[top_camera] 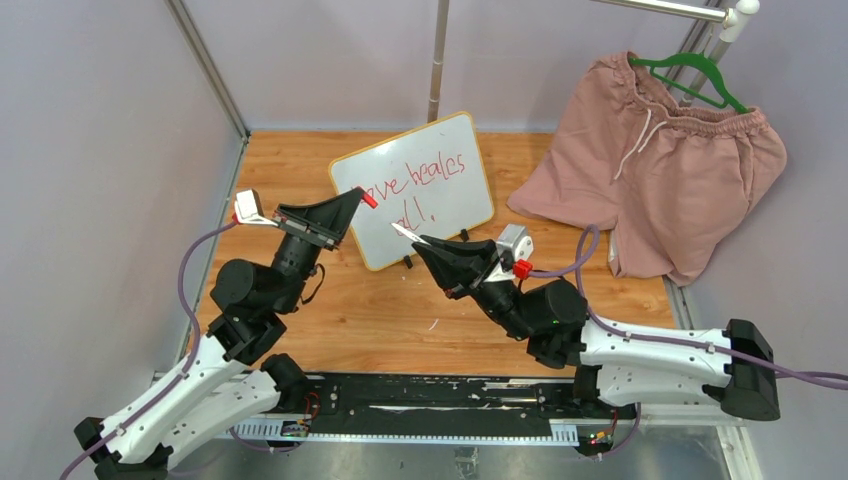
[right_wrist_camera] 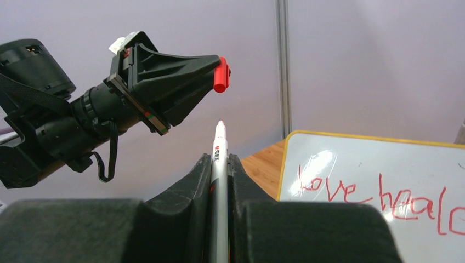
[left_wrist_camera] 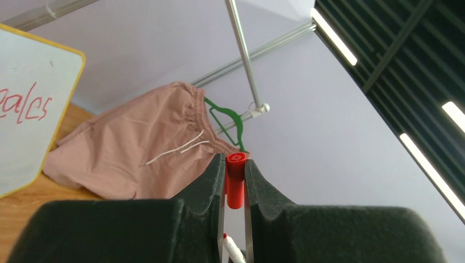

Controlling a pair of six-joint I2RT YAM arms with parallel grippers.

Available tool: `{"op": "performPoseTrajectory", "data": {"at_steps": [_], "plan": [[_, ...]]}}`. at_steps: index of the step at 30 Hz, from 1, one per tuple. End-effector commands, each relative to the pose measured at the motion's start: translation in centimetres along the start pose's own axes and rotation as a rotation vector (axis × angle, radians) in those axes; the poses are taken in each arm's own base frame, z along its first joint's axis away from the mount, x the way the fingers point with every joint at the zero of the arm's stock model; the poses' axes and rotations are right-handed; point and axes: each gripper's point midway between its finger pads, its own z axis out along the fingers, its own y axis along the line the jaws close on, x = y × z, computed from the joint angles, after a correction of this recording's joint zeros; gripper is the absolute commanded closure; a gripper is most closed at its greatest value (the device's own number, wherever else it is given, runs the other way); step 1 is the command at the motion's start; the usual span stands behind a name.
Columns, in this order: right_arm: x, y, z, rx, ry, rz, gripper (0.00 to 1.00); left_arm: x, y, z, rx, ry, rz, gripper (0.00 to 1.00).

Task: Write a sentence on the whiteboard
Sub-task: Close the whiteboard marker at the center of the board.

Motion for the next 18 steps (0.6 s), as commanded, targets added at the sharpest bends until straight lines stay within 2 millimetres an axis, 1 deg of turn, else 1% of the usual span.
{"op": "performPoseTrajectory", "data": {"at_steps": [1, 4, 7, 14, 18], "plan": [[-4.8, 0.6, 0.8, 0.021, -0.150, -0.066, 1.00, -1.8, -2.0, -0.2, 0.091, -0.081, -0.021, 1.00], [-5.1, 1.5, 1.4, 0.040, -0.131, -0.148, 1.00, -2.2, -2.9, -0.3, 0.129, -0.098, -0.026, 1.00], [-5.7, 2.7, 1.7, 0.020, -0.159, -0.212, 1.00, -2.6, -4.1, -0.3, 0.176, -0.106, -0.030, 1.00], [-6.3, 3.8, 1.8, -0.028, -0.212, -0.186, 1.00, -3.5, -6.4, -1.0, 0.234, -0.116, -0.038, 1.00], [-6.9, 4.4, 1.9, -0.053, -0.250, -0.151, 1.00, -3.4, -6.5, -1.1, 0.242, -0.105, -0.055, 1.00]]}}
